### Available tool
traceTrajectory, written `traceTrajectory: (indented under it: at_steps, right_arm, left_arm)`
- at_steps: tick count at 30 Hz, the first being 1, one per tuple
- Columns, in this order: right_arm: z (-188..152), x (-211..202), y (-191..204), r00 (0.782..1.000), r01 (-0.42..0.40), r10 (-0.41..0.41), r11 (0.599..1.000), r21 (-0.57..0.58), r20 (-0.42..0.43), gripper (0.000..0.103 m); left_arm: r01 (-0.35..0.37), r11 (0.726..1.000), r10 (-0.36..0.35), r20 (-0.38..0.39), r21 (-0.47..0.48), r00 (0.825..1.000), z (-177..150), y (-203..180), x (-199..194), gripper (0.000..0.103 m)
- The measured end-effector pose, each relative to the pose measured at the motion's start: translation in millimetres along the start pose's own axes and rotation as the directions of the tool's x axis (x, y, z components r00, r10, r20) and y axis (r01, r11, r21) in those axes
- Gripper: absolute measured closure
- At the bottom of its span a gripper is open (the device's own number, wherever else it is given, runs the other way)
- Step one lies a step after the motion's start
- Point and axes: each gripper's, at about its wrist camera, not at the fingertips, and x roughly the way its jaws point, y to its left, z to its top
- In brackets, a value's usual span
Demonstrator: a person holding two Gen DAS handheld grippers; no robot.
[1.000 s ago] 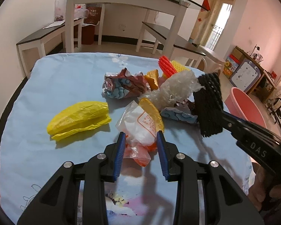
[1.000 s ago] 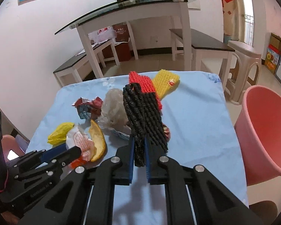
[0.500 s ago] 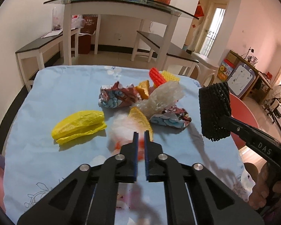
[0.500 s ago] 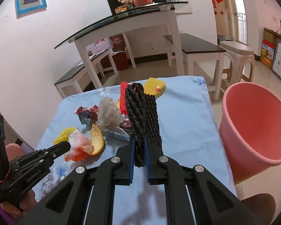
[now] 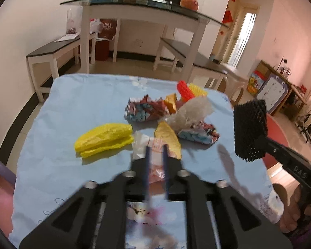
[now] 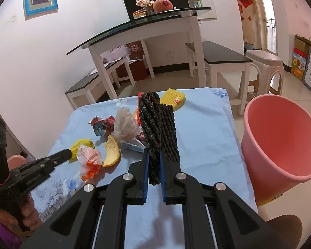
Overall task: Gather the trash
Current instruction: 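Grasp the black foam net with the right tool while the left tool grasps the white plastic bag, then lift and carry the black net and white bag over the pink bucket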
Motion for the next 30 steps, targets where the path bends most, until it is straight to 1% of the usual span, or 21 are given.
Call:
traceTrajectory:
  at_steps: [2,3,11,15,17,18,19,20,23,25,30]
  right_arm:
    - [-1,1,1,1.000,-0.003,0.003,1.000,-0.004,-0.004,0.094]
    - [-1,1,2,1.000,-0.003,0.003,1.000,-0.007,-0.006,0.094]
    - [-3,9,1,1.000,-0.001,0.000,1.000,-0.012,-0.029,0.094]
    - [-3,13,1,0.999,-0.002,0.001,1.000,-0.017,-0.036,0.094]
    - [-3,15,0,0.999,-0.002,0.001,1.000,-0.019,-0.041,0.094]
    - [-4,16,0,0.999,-0.002,0.001,1.000,-0.017,-0.043,0.094]
    - [-4,17,-1,0.999,-0.003,0.002,1.000,-0.015,-0.045,0.094]
    - [-4,17,-1,0.999,-0.004,0.003,1.000,-0.014,-0.046,0.094]
    - [-5,16,-2,0.999,-0.008,0.008,1.000,-0.014,-0.043,0.094]
    - [-4,12,-3,0.999,-0.012,0.011,1.000,-0.014,-0.034,0.094]
    - [-4,4,-9,1.000,-0.018,0.018,1.000,-0.004,-0.010,0.094]
  left_arm:
    - [-0.006,1.000,0.006,-0.011,-0.003,1.000,-2,-1,5,0.059]
    - [-0.005,1.000,0.005,-0.010,-0.006,1.000,-2,-1,6,0.057]
    - [-0.031,1.000,0.031,-0.062,0.000,0.998,-12,-2,29,0.056]
    - [-0.049,0.999,0.049,-0.044,0.000,0.998,-16,-2,33,0.056]
    - [-0.044,0.999,0.044,-0.040,-0.006,0.998,-17,-1,32,0.056]
    - [-0.046,0.999,0.045,-0.034,-0.005,0.998,-17,-1,31,0.058]
    - [-0.049,0.999,0.049,-0.027,0.000,0.998,-17,-2,30,0.064]
    - [-0.046,0.999,0.046,-0.028,0.005,0.999,-17,-2,29,0.074]
    - [-0.041,0.999,0.041,-0.030,0.000,0.999,-17,-3,25,0.078]
    - [-0.039,0.999,0.039,-0.024,0.004,0.999,-16,-5,21,0.078]
    - [-0.014,1.000,0.013,0.030,0.023,0.999,-4,-19,0,0.078]
